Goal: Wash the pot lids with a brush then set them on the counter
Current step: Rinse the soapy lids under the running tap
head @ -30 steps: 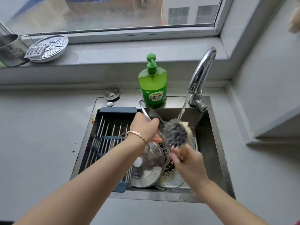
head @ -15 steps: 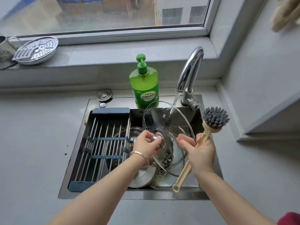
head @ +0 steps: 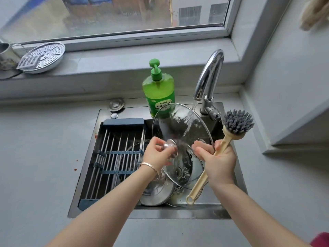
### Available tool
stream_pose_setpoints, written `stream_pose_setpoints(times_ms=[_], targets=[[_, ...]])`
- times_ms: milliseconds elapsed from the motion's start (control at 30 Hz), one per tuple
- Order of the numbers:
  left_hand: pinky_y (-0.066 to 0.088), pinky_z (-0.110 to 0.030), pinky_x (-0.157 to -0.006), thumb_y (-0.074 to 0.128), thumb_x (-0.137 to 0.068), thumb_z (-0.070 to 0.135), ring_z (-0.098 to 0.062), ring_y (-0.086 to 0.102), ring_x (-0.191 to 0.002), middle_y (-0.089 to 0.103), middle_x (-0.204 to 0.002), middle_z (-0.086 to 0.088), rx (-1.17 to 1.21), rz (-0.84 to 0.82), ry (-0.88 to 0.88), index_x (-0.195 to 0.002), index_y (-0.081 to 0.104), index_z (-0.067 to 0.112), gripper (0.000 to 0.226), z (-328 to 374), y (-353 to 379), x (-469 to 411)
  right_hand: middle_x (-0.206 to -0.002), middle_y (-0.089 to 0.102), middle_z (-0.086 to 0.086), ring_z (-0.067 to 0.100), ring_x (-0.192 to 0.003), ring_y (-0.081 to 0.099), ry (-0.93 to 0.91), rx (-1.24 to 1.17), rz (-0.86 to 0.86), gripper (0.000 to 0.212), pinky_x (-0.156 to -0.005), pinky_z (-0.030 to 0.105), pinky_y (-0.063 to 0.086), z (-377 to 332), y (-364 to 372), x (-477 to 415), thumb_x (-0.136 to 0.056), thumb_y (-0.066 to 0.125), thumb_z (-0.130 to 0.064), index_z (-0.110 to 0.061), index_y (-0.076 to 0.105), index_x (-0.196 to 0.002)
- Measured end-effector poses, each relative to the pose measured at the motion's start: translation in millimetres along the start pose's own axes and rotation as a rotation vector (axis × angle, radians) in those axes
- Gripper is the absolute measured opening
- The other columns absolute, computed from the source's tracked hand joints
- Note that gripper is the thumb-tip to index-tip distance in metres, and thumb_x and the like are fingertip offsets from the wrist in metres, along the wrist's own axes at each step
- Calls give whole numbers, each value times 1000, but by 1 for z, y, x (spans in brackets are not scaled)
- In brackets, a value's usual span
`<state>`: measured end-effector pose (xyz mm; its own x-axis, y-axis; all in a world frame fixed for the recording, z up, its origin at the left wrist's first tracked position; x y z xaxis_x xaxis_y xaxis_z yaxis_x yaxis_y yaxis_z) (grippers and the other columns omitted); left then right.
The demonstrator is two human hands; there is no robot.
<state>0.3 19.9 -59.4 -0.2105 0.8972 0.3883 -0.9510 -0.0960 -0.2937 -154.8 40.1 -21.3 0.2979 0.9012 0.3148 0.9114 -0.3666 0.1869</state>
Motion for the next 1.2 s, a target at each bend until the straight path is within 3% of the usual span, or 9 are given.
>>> stream_pose_setpoints(times_ms=[133,333,467,633,733,800,933,1067,1200], targets=[[56,-35,-56,65,-84,22,-20,56,-51,56,-71,-9,162,17,-197,-81,42,9,26,6,3,-2,-84,64,22,22,-82,71,-9,-15,18,46,-62,21,56,1,-1,-2,-76,60,20,-15,31,-72],[56,-34,-59,68,-76,8,-19,60,-63,61,-70,-9,-50,22,-55,-80,49,17,21,2,-18,-4,-86,69,17,21,-79,72,10,28,-164,36,-68,26,58,5,5,8,-83,55,16,-11,34,-73],[47,-14,-52,69,-69,-3,-11,52,-61,54,-84,-3,-328,33,110,-75,51,20,30,-8,-59,-3,-87,71,10,20,-82,71,-31,223,-324,30,-75,38,58,25,30,23,-87,54,8,-12,40,-69],[44,-4,-67,66,-67,-12,-5,50,-86,46,-94,10,-578,-42,227,-70,52,23,38,-36,-104,-3,-82,66,12,18,-76,69,83,194,-357,28,-70,35,58,41,71,30,-86,48,13,-8,37,-72],[48,-14,-79,69,-69,-5,-13,51,-100,42,-111,1,-523,-112,143,-105,51,25,49,-55,-123,-10,-67,58,3,18,-67,65,146,162,-287,33,-61,28,56,51,92,29,-86,47,15,-11,33,-71],[52,-24,-72,69,-78,13,-16,55,-91,46,-109,-2,-454,-114,0,-119,45,27,49,-64,-132,-17,-66,56,3,21,-67,65,187,127,-240,33,-58,24,54,64,105,28,-86,49,13,-12,34,-71],[57,-35,-67,60,-87,38,-20,61,-72,60,-83,-1,-489,15,-125,-104,59,19,25,-79,-149,-44,-73,58,9,23,-71,66,286,45,-174,27,-56,19,55,93,131,20,-87,52,10,-10,38,-76],[40,-21,-51,58,-89,29,-14,54,-68,61,-86,-2,-596,93,-124,-103,61,15,20,-93,-160,-76,-94,63,18,16,-77,67,358,76,-200,13,-61,19,57,123,156,9,-90,51,6,1,47,-100],[43,-28,-64,56,-90,27,-22,58,-80,63,-99,-10,-662,90,-124,-104,59,11,21,-110,-160,-97,-98,62,13,24,-98,65,336,264,-266,20,-82,30,56,144,166,-2,-95,44,0,-12,41,-79]])
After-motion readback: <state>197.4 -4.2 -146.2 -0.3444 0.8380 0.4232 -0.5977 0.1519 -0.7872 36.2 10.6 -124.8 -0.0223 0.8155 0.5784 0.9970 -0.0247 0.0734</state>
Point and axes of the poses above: each hand's wrist, its own x-axis away from the middle knuckle, its own y-axis out of the palm, z = x × y, the point moved 2 cm from there along -x, towards the middle knuckle
